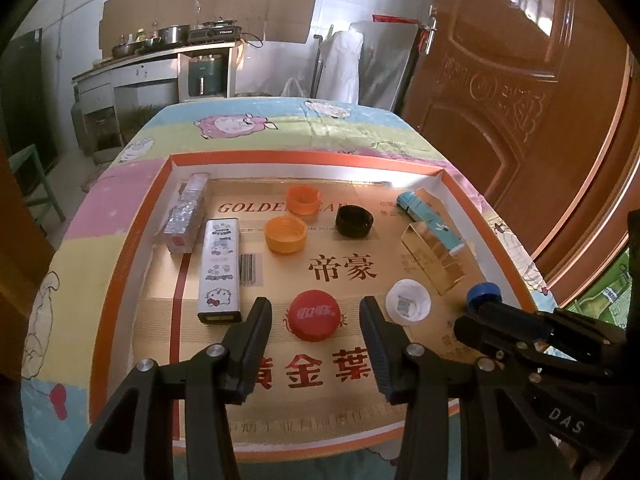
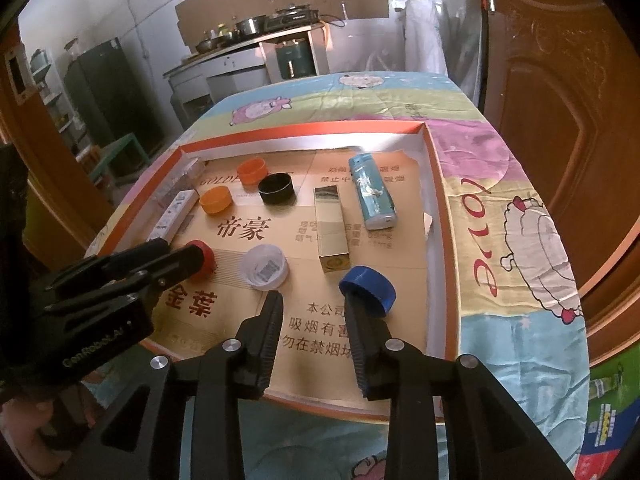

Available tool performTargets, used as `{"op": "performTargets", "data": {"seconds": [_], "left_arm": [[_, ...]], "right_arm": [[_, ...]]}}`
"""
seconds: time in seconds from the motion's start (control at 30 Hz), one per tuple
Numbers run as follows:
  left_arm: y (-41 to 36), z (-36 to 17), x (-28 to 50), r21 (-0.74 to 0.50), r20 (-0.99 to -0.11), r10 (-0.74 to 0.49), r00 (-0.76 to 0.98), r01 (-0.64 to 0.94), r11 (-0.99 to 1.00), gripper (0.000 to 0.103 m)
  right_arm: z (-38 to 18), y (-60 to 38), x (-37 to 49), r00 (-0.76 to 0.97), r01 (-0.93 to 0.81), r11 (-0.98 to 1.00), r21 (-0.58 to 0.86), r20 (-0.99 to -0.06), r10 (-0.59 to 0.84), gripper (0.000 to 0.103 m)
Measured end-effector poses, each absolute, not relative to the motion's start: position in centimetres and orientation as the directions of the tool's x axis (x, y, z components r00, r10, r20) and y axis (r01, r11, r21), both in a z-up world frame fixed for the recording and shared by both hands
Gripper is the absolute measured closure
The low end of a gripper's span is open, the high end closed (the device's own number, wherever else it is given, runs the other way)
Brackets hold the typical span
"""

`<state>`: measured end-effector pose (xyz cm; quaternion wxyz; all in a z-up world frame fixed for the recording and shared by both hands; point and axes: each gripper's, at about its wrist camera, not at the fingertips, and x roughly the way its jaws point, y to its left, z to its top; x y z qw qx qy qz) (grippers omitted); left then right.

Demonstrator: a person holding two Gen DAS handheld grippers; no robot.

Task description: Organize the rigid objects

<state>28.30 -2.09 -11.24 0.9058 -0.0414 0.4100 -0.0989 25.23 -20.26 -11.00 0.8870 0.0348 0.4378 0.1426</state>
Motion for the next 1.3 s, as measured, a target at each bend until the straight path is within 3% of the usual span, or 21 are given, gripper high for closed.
{"op": "performTargets", "data": {"seconds": [0.57, 0.9, 0.97, 1.03, 1.3], "left_arm": [[-1.7, -9.8, 26.4, -0.155, -0.713, -0.208, 0.67, 0.138, 0.978, 0.058], [-1.3, -8.7, 23.7, -0.097, -0.691, -0.122, 0.713, 0.075, 0.992, 0.058], [-1.2, -8.3, 22.9, -0.085, -0.679, -0.098, 0.727, 0.055, 0.995, 0.058], [-1.0, -8.0, 22.3, -0.091, -0.672, -0.094, 0.734, 0.045, 0.995, 0.058], [-0.2, -6.5, 19.8, -0.088, -0.643, -0.05, 0.764, -0.008, 0.996, 0.058]], "right_arm": [[-9.6, -20.1, 23.4, 0.596, -0.227, 0.956, 0.187, -0.749, 0.288, 0.07], [-8.6, -19.4, 21.7, 0.625, -0.221, 0.962, 0.16, -0.734, 0.266, 0.069], [-8.3, -19.3, 21.1, 0.642, -0.211, 0.967, 0.144, -0.726, 0.248, 0.055], [-7.9, -19.1, 20.6, 0.655, -0.204, 0.97, 0.134, -0.717, 0.237, 0.051], [-6.2, -18.4, 17.8, 0.71, -0.186, 0.977, 0.1, -0.673, 0.204, 0.05]]}}
